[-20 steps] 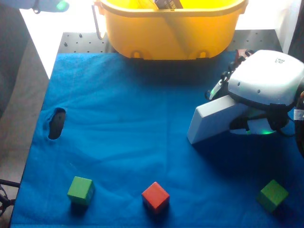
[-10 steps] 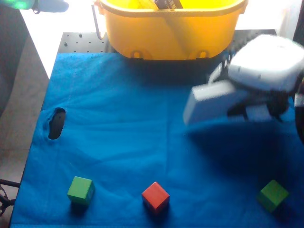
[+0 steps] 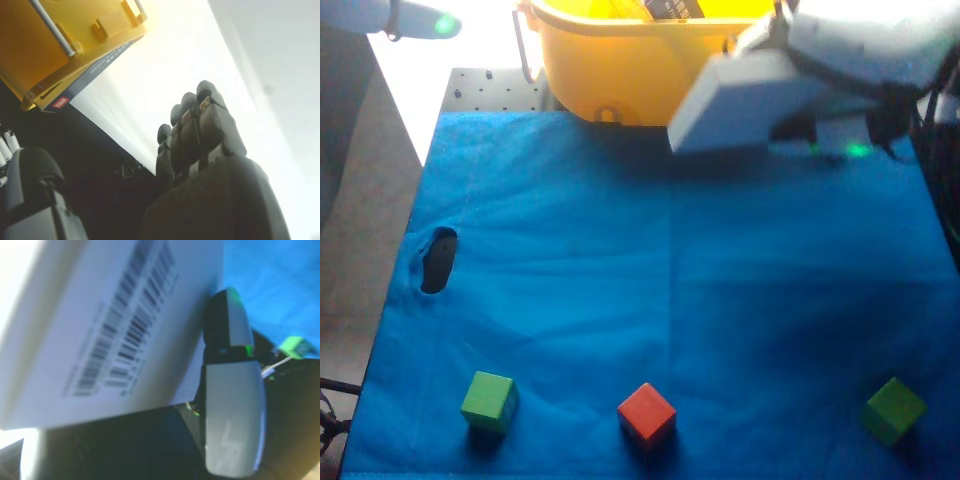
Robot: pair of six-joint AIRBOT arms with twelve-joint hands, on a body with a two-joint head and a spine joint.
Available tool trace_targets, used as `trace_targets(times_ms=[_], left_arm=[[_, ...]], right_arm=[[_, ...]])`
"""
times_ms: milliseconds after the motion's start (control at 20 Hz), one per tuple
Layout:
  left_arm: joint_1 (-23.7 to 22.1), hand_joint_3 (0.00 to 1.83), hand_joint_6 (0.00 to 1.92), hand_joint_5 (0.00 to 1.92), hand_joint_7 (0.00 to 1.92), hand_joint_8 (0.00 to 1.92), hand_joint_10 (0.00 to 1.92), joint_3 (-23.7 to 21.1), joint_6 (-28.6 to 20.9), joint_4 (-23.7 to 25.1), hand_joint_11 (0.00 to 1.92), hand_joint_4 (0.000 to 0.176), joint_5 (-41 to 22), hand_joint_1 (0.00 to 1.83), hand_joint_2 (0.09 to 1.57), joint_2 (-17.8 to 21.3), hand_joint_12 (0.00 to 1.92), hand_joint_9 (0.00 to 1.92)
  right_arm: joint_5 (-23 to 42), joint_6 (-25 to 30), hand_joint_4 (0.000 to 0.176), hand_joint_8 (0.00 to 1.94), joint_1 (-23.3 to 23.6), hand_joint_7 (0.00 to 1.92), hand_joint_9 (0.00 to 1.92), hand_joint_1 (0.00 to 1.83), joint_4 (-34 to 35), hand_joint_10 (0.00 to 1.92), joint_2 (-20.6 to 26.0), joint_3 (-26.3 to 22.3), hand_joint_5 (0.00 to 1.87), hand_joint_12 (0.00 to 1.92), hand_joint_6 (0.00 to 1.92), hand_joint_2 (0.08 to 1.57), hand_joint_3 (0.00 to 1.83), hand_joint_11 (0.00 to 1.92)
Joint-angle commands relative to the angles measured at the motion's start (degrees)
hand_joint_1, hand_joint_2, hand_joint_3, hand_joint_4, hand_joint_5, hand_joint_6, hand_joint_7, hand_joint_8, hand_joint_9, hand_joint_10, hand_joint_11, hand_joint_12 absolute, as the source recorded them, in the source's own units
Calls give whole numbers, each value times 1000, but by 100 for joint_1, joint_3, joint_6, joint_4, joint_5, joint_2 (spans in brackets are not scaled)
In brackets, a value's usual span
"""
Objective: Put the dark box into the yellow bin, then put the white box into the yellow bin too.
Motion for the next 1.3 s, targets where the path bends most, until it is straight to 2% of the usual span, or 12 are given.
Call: trace_targets(times_ms=[0,150,350,400,550,700,800,850,950,1000,1150,1250], left_arm=[[-45,9,0,189,210,0,0,41,-11,-263,120,75,-625,989,838,42,10,188],[-28,7,1,161,188,0,0,27,-11,-263,98,89,-628,1021,843,41,1,164],[12,14,0,140,164,0,3,4,-11,-264,147,73,-638,1012,870,40,25,172],[14,11,0,124,141,0,0,-4,-11,-264,71,103,-637,1035,873,40,0,142],[40,3,3,132,140,1,5,-22,-10,-263,108,40,-648,1045,861,39,20,158],[54,6,0,122,108,0,0,-44,-11,-263,77,28,-672,1046,871,36,7,134],[58,10,1,91,79,2,5,-52,-10,-263,81,86,-700,1044,893,17,10,110],[61,13,0,89,81,4,12,-53,-11,-263,89,55,-721,1031,904,6,14,129],[75,2,3,126,127,4,9,-63,-12,-264,127,53,-765,1017,878,-3,42,173],[87,0,5,138,158,12,17,-82,-13,-273,161,56,-797,1001,863,-3,60,204],[184,0,9,157,188,16,19,-116,-14,-377,159,107,-922,993,840,-4,69,235],[198,0,3,172,216,4,8,-138,-15,-395,156,88,-1003,1005,838,-21,88,247]], right_arm=[[677,-11,0,827,179,1194,1285,1284,-20,659,-31,27,959,1285,818,1075,0,1038],[678,-13,0,807,482,1207,1273,1285,-73,664,-109,140,1008,1325,741,1062,0,1051],[680,-13,0,718,754,1251,1323,1290,-115,554,-192,284,1040,1218,687,1048,0,1084],[681,-15,0,666,845,1255,1330,1283,-120,360,-200,315,1004,1099,804,1053,0,1051],[681,-17,0,701,1059,1241,1375,1280,-176,317,-236,403,1031,1217,748,1050,0,1049],[681,-36,0,714,1261,1228,1371,1276,-204,320,-255,459,992,1240,820,1060,1,1033],[680,-188,0,741,1387,1222,1380,1280,-207,375,-283,520,985,1238,820,1063,0,1071],[680,-231,0,824,1434,1194,1345,1282,-207,572,-324,590,990,1319,766,1069,0,1079],[680,-250,0,829,1487,1199,1301,1284,-258,740,-407,713,988,1374,750,1069,0,1089],[680,-251,0,791,1517,1211,1299,1283,-292,671,-447,756,971,1263,799,1069,0,1102],[696,-252,0,736,1554,1231,1357,1283,-313,435,-570,892,959,1141,841,1066,0,1109],[763,-253,0,750,1554,1225,1356,1283,-321,418,-589,945,962,1171,832,1067,0,1080]])
